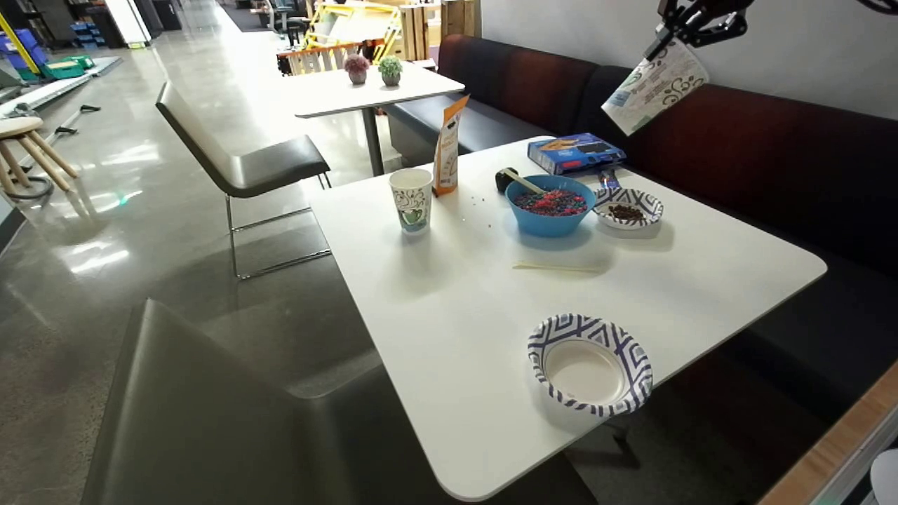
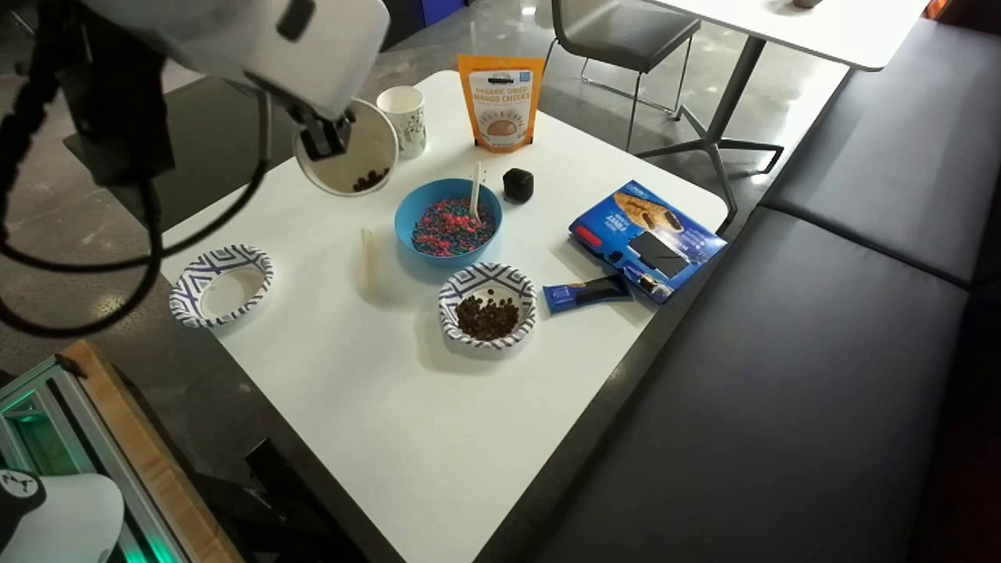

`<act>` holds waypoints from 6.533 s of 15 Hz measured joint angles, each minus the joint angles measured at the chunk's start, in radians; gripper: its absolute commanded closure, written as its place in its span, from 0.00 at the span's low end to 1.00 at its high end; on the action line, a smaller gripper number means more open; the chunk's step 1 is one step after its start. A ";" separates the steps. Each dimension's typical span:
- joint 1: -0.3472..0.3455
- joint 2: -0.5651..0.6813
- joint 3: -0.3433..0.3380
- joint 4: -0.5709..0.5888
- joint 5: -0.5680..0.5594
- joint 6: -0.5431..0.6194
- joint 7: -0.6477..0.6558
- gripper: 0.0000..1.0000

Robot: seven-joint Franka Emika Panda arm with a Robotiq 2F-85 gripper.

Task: Pour the contents from the cup into the right white bowl

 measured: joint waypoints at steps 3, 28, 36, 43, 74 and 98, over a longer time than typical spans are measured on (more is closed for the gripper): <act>-0.020 0.059 -0.090 0.015 0.106 -0.131 -0.118 0.99; -0.342 0.654 -0.049 0.370 0.534 -0.735 -0.289 0.99; -0.452 0.902 0.001 0.522 0.704 -0.933 -0.296 0.99; -0.512 1.046 0.031 0.621 0.826 -1.095 -0.221 0.99; -0.139 0.676 0.145 0.438 0.546 -0.687 -0.220 0.99; 0.123 0.681 0.442 0.616 -0.210 -0.234 0.035 0.99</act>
